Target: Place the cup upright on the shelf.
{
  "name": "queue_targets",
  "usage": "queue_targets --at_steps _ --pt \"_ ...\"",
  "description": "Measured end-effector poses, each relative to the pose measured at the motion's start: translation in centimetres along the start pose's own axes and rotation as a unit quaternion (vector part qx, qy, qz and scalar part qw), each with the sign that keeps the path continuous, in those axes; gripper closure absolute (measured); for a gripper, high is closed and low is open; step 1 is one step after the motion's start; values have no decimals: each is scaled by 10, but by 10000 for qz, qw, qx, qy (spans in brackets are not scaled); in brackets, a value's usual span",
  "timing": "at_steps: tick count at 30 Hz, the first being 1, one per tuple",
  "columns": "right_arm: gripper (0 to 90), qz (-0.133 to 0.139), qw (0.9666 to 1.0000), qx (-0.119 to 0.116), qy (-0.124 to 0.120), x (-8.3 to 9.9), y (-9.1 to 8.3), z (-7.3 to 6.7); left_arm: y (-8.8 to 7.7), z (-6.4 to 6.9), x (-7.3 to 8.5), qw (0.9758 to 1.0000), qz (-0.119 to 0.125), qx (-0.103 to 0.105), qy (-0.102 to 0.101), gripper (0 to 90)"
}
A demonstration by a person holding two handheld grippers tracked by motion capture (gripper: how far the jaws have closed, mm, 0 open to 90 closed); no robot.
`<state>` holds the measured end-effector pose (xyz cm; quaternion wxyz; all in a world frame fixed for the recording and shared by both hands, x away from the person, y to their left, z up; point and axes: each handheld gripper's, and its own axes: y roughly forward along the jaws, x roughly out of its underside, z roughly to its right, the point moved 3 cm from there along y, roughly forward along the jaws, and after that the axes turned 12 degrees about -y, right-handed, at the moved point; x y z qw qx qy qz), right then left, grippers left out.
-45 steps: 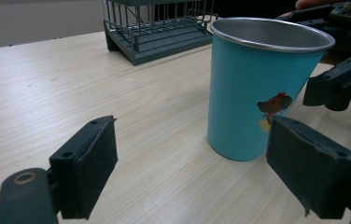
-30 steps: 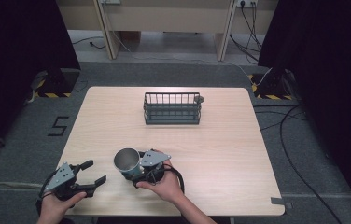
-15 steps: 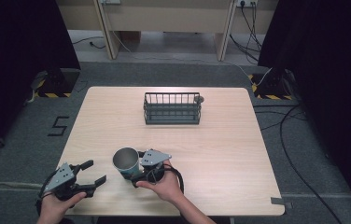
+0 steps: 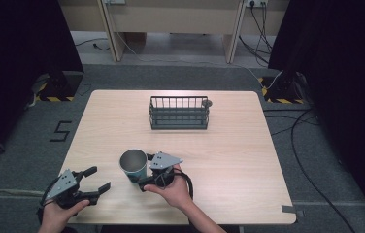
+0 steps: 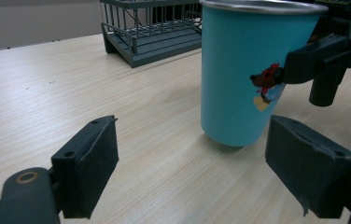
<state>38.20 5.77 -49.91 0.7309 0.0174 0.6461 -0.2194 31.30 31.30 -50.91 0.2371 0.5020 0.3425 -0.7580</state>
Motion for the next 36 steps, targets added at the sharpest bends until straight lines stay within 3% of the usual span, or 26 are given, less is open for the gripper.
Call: queue_targets --at_steps 16,31,36 --pt "165 205 9992 352 43 -11 -15 22 0 0 0 10000 1 -10 -2 166" --pt "165 185 9980 597 92 -14 -23 37 0 0 0 10000 9 -9 -1 168" --pt "165 160 9968 784 51 -17 -30 51 0 0 0 10000 6 -10 3 168"
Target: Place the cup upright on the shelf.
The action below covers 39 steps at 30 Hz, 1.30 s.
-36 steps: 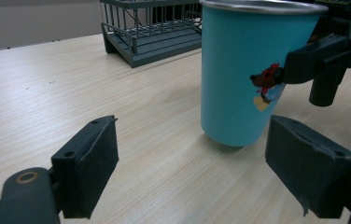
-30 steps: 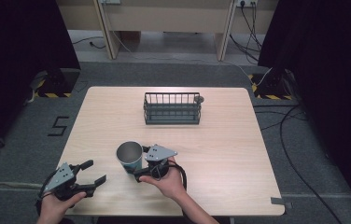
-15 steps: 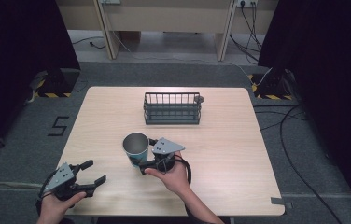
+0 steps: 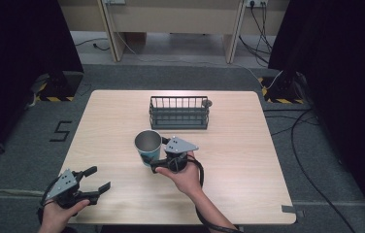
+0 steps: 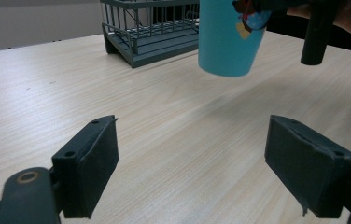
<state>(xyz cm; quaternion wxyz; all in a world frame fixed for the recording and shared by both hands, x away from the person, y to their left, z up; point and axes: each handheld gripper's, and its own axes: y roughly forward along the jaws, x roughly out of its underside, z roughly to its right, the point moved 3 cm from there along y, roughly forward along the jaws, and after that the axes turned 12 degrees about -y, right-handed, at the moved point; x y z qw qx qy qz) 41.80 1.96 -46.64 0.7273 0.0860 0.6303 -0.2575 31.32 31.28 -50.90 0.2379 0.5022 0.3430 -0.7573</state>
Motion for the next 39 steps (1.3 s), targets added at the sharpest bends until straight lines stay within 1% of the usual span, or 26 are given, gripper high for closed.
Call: queue_targets --at_steps 1,2,3,4,7,9,10,12,14,15,25,39 --pt "165 0 10000 0 0 0 0 0 0 0 0 10000 -2 -2 0 168" --pt "165 6 9999 99 26 -1 -3 6 0 0 0 10000 -4 -5 1 168" --pt "165 6 9999 99 26 -1 -3 6 0 0 0 10000 -4 -5 1 168" --pt "165 5 9998 202 4 -3 -6 12 0 0 0 10000 -3 -5 -3 168" --pt "165 5 9994 344 15 -4 -10 20 0 0 0 10000 -3 -5 -5 168" --pt "165 10 9991 419 15 -5 -13 26 0 0 0 10000 -1 -6 -6 168" --pt "165 10 9991 419 15 -5 -13 26 0 0 0 10000 1 -5 -5 168" --pt "165 8 9986 527 48 -6 -16 32 0 0 0 10000 3 -2 -9 168" --pt "165 7 9985 549 35 -7 -17 34 0 0 0 10000 3 -2 -14 168" --pt "165 -6 9981 607 53 -7 -19 38 0 0 0 10000 -1 -3 -16 168" --pt "165 -66 9970 761 93 -7 -20 50 0 -1 0 10000 -6 -4 -12 169" --pt "165 -44 9949 997 144 -10 -23 66 0 -1 0 10000 -3 -5 -17 171"
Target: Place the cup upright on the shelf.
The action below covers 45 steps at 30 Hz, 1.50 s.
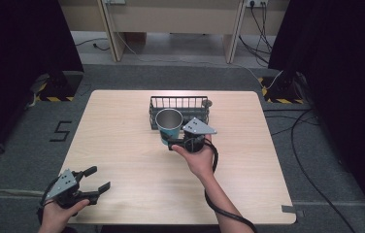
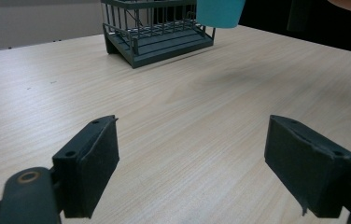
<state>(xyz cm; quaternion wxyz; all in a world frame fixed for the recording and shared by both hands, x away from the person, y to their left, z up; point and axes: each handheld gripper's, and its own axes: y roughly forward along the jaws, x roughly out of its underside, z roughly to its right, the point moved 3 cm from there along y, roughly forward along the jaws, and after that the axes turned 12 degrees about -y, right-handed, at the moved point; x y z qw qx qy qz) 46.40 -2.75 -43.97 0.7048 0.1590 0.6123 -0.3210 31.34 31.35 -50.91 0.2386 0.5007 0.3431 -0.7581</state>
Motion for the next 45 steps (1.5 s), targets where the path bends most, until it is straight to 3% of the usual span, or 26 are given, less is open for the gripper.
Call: queue_targets --at_steps 45 --pt "165 29 9981 592 166 -12 7 41 0 0 0 10000 29 -4 -52 175"
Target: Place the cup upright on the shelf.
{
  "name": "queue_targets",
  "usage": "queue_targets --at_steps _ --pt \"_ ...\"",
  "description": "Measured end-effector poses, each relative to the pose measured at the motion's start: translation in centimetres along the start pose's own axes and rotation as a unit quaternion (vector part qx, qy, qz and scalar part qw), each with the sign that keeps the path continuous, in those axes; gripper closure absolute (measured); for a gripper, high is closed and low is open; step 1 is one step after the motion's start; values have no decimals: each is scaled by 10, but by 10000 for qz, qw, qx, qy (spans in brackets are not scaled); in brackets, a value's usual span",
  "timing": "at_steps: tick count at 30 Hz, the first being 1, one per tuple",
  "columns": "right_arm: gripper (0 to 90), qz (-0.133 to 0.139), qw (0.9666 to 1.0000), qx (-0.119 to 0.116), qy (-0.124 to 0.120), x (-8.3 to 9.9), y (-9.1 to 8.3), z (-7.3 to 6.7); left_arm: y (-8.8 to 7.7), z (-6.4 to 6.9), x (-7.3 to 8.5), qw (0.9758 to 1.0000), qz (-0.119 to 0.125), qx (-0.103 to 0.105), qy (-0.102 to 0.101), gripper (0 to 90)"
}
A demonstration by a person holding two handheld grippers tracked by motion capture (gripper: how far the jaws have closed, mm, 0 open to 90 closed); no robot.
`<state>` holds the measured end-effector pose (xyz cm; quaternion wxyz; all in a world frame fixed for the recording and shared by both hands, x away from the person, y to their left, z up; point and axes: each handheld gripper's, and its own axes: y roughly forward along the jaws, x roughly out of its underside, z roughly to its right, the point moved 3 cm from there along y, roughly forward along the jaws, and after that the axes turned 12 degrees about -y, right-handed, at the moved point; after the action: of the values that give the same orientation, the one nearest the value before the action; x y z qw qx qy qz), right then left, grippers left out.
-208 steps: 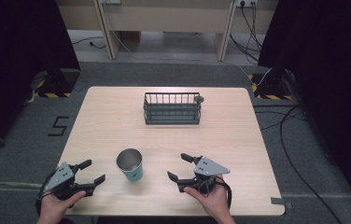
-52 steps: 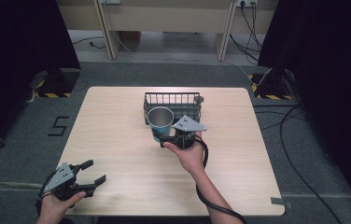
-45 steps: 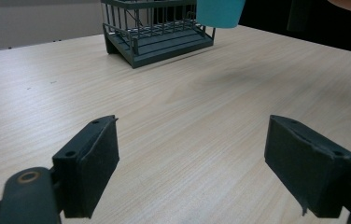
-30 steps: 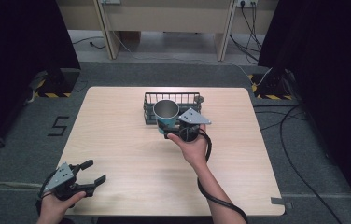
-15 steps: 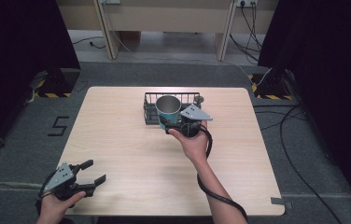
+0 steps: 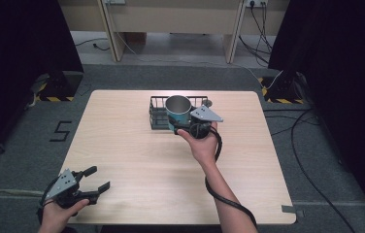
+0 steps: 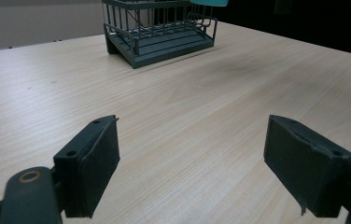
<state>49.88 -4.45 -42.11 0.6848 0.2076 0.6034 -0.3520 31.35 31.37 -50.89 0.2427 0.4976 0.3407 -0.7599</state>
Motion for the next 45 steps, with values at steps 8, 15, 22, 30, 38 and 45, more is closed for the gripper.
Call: queue_targets --at_steps 8,15,22,30,38,45 --pt "165 -1 9999 93 40 0 2 8 0 0 0 10000 3 2 1 176" --pt "165 10 9998 163 89 -3 3 13 0 0 0 10000 5 3 -6 176" --pt "165 21 9997 223 96 -6 5 19 0 0 0 10000 10 2 -10 177" --pt "165 34 9994 333 105 -10 8 27 0 -1 0 10000 15 5 -16 178" --pt "165 50 9990 424 144 -15 11 34 0 -1 0 10000 22 5 -23 178" --pt "165 25 9986 486 196 -16 15 39 0 -1 0 10000 25 6 -24 179"
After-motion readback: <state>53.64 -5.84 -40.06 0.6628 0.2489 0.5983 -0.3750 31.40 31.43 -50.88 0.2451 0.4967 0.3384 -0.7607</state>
